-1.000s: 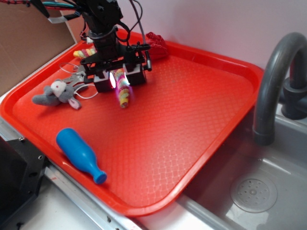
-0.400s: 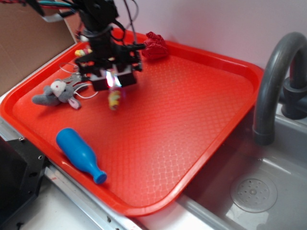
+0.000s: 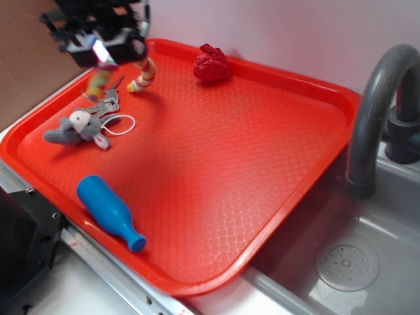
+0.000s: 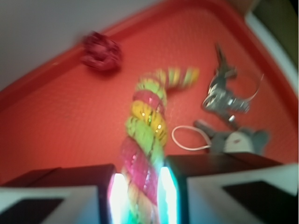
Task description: Grab the multicolored rope.
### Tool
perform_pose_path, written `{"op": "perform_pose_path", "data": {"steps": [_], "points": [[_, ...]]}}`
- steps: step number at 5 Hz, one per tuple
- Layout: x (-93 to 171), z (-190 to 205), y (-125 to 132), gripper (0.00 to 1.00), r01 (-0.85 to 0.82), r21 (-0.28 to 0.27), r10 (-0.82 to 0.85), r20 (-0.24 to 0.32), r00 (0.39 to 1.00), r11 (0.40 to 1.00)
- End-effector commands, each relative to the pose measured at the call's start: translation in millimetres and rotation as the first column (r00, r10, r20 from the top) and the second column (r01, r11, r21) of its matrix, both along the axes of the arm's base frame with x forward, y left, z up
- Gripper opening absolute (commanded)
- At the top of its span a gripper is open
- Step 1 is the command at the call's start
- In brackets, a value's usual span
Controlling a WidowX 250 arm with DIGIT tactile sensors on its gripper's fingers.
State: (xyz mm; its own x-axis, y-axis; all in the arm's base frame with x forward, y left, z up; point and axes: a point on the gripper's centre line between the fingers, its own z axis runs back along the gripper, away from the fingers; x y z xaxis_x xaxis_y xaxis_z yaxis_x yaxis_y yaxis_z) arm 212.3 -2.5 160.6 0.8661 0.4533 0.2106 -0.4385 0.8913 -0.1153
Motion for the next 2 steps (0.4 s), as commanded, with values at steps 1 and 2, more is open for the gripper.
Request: {"op": "perform_pose_path", "data": {"steps": [1, 2], "points": [[-26.8, 94.9, 21.7, 0.0, 0.034, -0.056, -0.029, 0.082, 0.996, 0.998], [-19.7, 86.2, 35.8, 0.0, 0.045, -0.064, -0.046, -0.003, 0.999, 0.997]]}}
